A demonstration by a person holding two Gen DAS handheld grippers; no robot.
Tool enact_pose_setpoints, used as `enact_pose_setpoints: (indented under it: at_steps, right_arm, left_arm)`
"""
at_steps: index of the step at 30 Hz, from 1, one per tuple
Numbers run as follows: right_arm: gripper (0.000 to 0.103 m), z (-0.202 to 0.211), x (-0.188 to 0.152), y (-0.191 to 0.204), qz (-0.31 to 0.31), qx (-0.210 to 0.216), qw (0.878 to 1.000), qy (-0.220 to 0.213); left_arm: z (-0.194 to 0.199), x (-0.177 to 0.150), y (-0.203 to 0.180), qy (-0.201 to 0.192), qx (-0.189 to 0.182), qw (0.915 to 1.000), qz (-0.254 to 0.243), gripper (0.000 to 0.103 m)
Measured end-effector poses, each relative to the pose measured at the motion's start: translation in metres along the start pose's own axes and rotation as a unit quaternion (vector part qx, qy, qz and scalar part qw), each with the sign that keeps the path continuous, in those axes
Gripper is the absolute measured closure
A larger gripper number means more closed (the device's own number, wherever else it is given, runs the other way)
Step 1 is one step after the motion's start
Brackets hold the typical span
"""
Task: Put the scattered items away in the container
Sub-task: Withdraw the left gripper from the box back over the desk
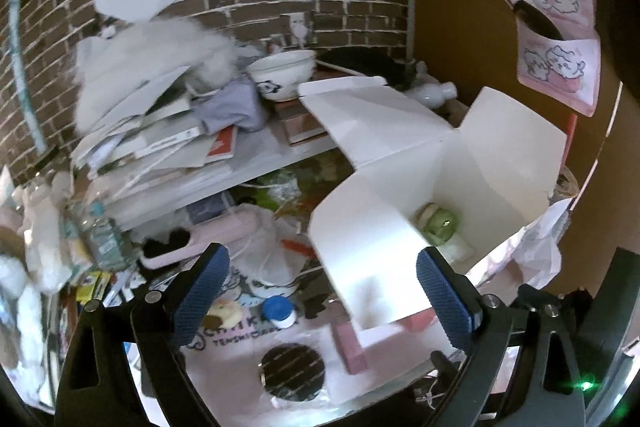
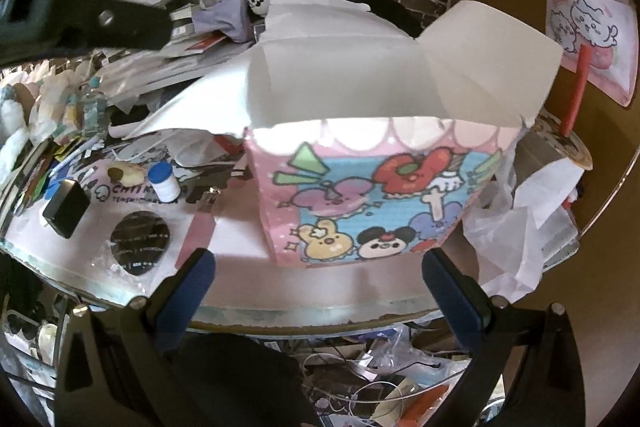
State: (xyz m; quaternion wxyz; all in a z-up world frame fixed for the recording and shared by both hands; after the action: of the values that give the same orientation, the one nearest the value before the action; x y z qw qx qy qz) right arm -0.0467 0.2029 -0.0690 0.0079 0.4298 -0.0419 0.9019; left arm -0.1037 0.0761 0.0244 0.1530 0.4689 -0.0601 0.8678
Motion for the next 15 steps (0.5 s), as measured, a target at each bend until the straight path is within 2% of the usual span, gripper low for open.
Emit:
enact_pose_setpoints:
  at_steps: [5, 15]
  right_arm:
    - [0.000, -0.002, 0.003, 0.012, 0.013, 0.001, 1.000, -0.001]
    - [0.000, -0.001, 0.015, 0.031, 0.013, 0.004, 1.000, -0.024]
  left_arm:
    - [0.007, -0.014, 0.019, -0.009, 0.012, 0.9995, 0.027, 0.008]
    - [0.025, -0.048, 0.060, -0.027, 0.061, 0.9948, 0.076, 0.007]
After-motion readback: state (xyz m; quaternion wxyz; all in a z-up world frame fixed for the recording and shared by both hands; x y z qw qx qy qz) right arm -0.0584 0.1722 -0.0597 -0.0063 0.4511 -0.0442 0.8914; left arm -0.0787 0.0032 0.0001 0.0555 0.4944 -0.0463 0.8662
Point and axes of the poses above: each gripper's, at about its wrist camera, not at the fingertips, and z roughly against the way its jaws point, y to its left, x to its top, the point moved 6 cm from there along -z, roughly the way its jaws point, and after that the axes turned 4 degrees about -y, right-handed, at the moved point
